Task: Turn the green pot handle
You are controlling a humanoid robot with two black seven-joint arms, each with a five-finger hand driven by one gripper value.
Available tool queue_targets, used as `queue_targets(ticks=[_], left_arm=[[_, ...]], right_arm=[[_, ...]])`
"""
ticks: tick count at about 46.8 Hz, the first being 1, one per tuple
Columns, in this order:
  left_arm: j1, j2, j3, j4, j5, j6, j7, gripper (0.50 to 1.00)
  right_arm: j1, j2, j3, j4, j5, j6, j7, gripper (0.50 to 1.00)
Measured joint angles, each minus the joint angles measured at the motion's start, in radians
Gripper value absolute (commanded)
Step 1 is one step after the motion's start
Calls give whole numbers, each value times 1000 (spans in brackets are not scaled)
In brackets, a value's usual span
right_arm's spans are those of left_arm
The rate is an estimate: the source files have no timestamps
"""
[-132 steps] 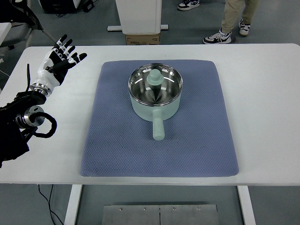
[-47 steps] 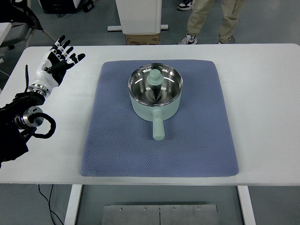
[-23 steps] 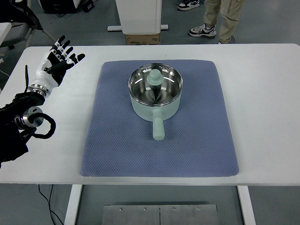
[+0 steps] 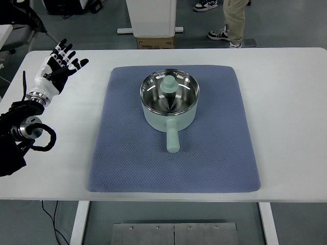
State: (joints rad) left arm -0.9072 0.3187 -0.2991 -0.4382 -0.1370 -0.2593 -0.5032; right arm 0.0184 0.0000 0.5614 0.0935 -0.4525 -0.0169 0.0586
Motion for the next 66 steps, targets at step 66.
queue_targets(ticks=[66], left_arm=[[-106, 221, 0, -427, 195, -6, -2, 1000]], right_arm=[[0, 0, 0, 0, 0, 0, 0, 1000]])
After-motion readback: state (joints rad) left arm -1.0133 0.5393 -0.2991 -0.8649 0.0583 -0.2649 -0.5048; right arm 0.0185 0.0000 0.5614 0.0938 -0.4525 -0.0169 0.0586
